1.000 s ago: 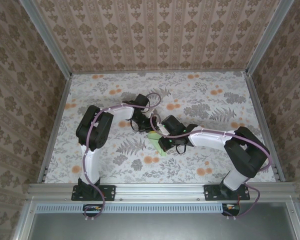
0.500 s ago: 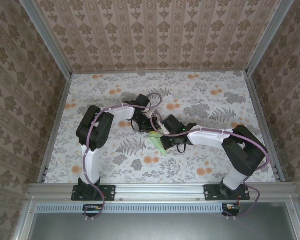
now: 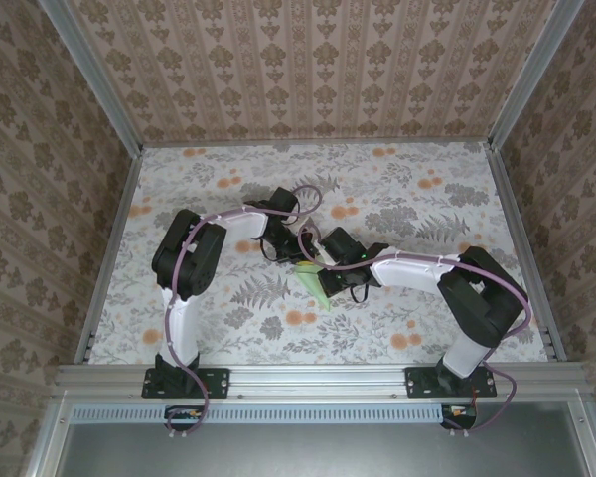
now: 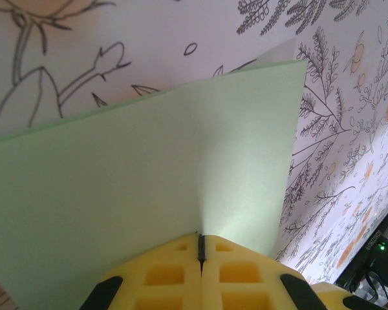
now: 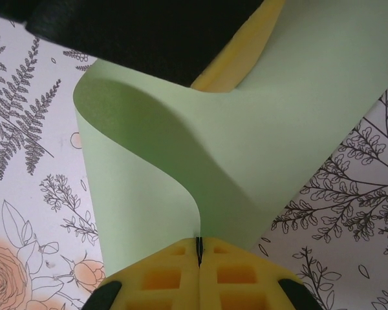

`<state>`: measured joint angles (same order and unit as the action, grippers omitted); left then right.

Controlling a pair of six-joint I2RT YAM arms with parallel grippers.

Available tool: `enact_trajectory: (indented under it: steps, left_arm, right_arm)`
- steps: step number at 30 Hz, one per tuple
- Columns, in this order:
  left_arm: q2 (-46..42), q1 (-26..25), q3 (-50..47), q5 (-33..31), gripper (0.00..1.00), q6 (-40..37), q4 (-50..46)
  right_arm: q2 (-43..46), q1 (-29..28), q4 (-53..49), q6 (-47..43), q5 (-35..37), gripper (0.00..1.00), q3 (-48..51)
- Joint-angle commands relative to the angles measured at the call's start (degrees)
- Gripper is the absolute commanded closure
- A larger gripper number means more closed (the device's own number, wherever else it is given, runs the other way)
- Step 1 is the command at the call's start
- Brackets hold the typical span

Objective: Fold a paper plane with a square sheet of paper (fold left side to right side)
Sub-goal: Third fold the triangle at the center of the table.

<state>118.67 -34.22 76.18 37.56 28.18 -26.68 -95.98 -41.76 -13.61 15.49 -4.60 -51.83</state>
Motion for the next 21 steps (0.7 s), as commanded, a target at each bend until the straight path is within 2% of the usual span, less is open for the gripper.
enact_trajectory:
  steps: [1, 21]
  left_arm:
    - [1.6, -0.6, 0.7, -2.1, 0.98, -1.4, -1.6]
    - [1.5, -0.7, 0.7, -2.2, 0.98, -1.3, -1.7]
  right_arm:
    - [-1.0, 0.3, -1.8, 1.2, 2.1, 1.00, -1.3]
    - [-2.1, 0.4, -2.4, 1.3, 2.4, 1.00, -1.7]
